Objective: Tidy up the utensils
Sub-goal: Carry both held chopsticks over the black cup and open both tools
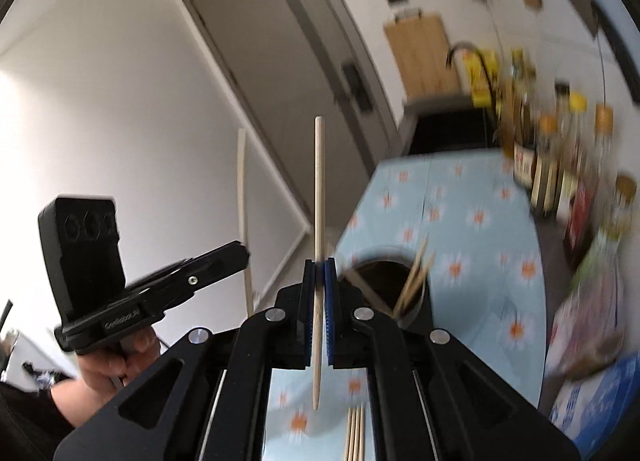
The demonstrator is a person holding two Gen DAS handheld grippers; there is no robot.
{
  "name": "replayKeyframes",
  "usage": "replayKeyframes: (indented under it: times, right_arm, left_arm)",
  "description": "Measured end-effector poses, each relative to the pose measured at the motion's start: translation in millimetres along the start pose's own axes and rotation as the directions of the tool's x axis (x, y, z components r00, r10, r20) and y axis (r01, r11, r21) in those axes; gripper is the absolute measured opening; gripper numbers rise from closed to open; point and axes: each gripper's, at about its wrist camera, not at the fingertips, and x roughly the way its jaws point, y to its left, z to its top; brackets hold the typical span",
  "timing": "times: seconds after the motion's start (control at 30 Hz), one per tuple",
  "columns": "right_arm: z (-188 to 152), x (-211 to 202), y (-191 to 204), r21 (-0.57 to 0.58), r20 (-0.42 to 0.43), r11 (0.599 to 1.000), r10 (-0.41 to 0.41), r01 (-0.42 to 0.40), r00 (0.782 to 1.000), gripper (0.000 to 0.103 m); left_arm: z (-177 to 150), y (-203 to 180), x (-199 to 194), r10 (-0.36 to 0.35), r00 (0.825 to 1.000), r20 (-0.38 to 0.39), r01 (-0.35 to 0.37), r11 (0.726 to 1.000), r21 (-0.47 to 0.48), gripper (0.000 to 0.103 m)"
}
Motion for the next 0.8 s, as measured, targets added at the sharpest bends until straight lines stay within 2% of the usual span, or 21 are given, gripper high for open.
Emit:
replayKeyframes:
  times: [0.13, 0.33, 0.5, 0.8]
  right_arm:
    - [19.9, 0.6, -6.5, -0.026, 0.143, 0.997, -0.064, 0.068, 0.988, 0.006]
    - [17.4, 14.3, -22.4, -0.052, 0.267, 0.989, -0.123, 0.141, 0.956, 0.006]
    - [5.1, 33.1, -39.8, -0.047, 0.268, 0.989, -0.125, 0.143, 0.955, 0.006]
    - [-10.8, 51.6, -52.0, -0.055, 0.203, 0.988, -0.132, 0.146, 0.97, 0.007]
  left_arm:
    - [14.0, 2.3, 3.9, -0.015, 0.99, 0.142, 0.011, 1.0, 0.025, 0.004]
    - [6.2, 4.6, 25.8, -0.012, 0.974, 0.227, -0.005, 0.997, 0.078, 0.004]
    - [-10.0, 13.7, 41.1, 0.018, 0.962, 0.271, -0.046, 0.994, 0.098, 0.004]
    - [-19.8, 23.7, 58.8, 0.03, 0.975, 0.218, -0.057, 0.991, 0.118, 0.005]
